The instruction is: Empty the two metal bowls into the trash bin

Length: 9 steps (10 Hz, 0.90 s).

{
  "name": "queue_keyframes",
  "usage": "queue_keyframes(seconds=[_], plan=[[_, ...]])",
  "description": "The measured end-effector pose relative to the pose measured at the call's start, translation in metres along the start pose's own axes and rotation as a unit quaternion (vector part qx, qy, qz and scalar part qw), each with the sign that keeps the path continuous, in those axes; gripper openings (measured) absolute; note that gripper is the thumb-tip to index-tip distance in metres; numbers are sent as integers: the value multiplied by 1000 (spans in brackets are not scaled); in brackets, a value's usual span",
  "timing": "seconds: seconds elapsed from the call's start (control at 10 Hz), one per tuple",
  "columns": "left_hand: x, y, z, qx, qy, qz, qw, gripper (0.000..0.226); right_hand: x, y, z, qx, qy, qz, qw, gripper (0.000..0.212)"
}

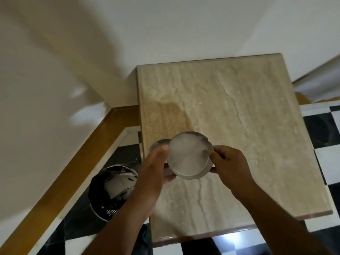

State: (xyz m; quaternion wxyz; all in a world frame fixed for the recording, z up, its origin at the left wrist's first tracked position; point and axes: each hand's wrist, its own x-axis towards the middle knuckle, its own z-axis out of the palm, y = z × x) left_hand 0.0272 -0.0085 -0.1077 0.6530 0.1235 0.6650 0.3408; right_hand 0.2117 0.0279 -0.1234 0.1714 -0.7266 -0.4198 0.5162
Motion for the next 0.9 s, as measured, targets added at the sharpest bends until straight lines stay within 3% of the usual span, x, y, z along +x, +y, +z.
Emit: queue_keyframes(seconds=[0.2,0.5,0.7,0.8,0.9], plan=[[15,-7,74,-2,-1,-35,999,31,37,33,-48,-29,40,29,998,21],[41,-19,104,-7,40,-96,995,38,68,55,-49,-109,11,22,994,29],[39,-20,109,32,42,-118,992,32,67,58,-45,-120,-9,42,992,37],[24,-8,107,126,10,-97,987,34,54,49,-49,-128,-26,40,991,20],[-2,7,100,259,21,-40,965,58,34,37,-57,-166,-33,53,984,29]])
